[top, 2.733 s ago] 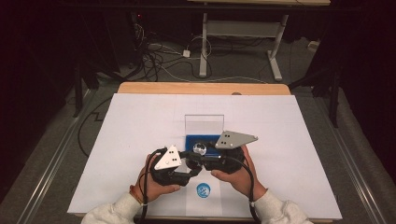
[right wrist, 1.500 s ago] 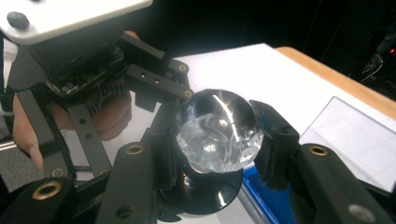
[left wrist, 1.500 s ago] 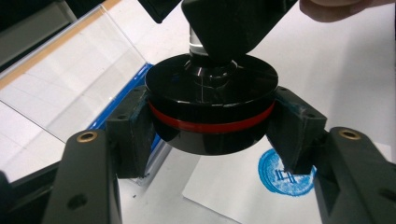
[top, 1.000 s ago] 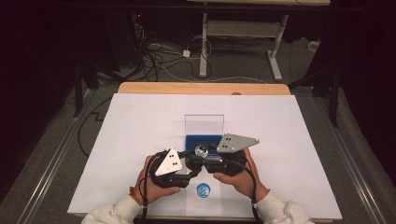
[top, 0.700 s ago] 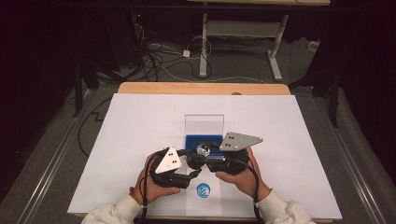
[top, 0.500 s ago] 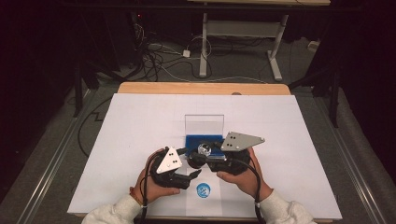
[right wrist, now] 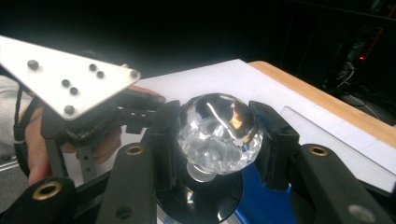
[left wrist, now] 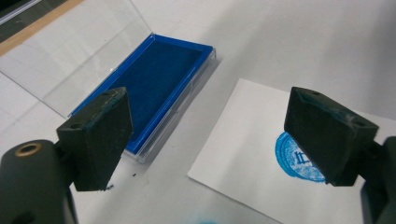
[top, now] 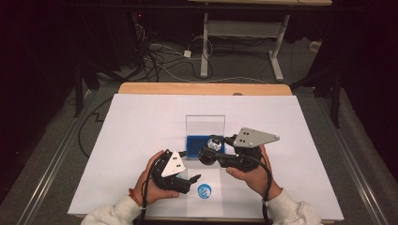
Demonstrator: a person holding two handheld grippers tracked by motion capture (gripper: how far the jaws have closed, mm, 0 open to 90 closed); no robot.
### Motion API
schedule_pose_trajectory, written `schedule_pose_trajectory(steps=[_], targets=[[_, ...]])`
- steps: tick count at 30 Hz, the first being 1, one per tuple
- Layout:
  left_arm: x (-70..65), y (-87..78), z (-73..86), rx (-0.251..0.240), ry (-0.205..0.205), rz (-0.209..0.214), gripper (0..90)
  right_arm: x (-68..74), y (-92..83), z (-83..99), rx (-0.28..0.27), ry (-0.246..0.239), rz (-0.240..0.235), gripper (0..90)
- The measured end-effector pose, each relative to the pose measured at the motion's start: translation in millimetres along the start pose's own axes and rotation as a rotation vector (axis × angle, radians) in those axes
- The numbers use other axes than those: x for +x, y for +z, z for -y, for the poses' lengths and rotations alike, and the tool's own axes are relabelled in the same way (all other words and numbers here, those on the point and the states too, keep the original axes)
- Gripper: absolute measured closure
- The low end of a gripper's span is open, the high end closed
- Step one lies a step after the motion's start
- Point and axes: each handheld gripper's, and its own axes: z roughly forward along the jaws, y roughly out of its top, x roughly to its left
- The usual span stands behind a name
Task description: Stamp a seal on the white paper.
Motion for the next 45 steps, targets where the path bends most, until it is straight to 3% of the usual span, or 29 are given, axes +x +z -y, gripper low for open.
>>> schedule_pose_trajectory(steps=[9, 16, 27, 34, 39, 45], targets=[[9.2, -14.7, 9.0, -0.012, 0.015, -0.035, 14.8, -7.1, -10.4, -2.6, 0.004, -0.009, 0.049, 56.9], [22.0, -31.6, 16.6, -0.027, -0.009, -0.082, 15.0, -12.6, -16.3, -4.3, 0.004, -0.015, 0.064, 56.9], [32.3, -49.0, 38.1, 0.015, -0.020, -0.155, 15.1, -17.7, -24.4, -4.4, 0.005, -0.014, 0.088, 56.9], [36.9, -59.4, 56.9, 0.039, -0.058, -0.183, 15.2, -18.4, -26.3, -6.3, 0.007, -0.016, 0.090, 56.9], [35.5, -67.5, 66.0, 0.069, -0.059, -0.202, 15.2, -21.5, -28.8, -5.5, 0.019, -0.022, 0.122, 56.9], [34.9, -76.3, 74.1, 0.069, -0.087, -0.212, 15.2, -26.0, -29.9, -3.0, 0.035, -0.023, 0.157, 56.9]])
